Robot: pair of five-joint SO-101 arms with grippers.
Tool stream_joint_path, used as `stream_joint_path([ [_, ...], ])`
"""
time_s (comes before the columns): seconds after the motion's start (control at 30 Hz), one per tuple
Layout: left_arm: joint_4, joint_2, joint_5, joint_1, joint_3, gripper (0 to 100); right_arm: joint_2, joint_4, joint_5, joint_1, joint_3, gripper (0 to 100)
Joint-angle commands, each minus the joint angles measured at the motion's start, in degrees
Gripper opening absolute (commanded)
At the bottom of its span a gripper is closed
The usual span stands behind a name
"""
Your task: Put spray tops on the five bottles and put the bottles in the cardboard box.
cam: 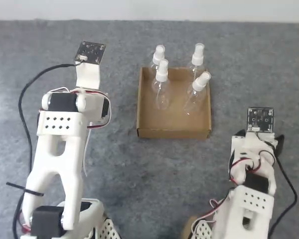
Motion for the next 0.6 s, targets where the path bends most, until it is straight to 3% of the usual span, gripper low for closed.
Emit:
stream_joint_path([
  [0.0, 0.44, -3.08, 0.18, -0.26, -0.75, 2, 4.97, -6.9, -0.53, 0.66, -3.96, 34.0],
  [0.1, 0.44, -3.08, 0.18, -0.26, -0.75, 2, 8.66, -10.86, -0.53, 0.66, -4.13, 31.0],
  [0.23, 0.44, -3.08, 0.18, -0.26, -0.75, 2, 14.11, -11.74, -0.09, 1.8, -8.35, 15.7],
  [0.33, 0.44, -3.08, 0.18, -0.26, -0.75, 2, 19.3, -10.86, 0.0, 4.09, -14.15, 9.8],
  [0.57, 0.18, -2.99, 0.18, 0.26, -0.75, 2, 36.18, 8.75, 9.41, 5.85, -38.95, 4.9],
])
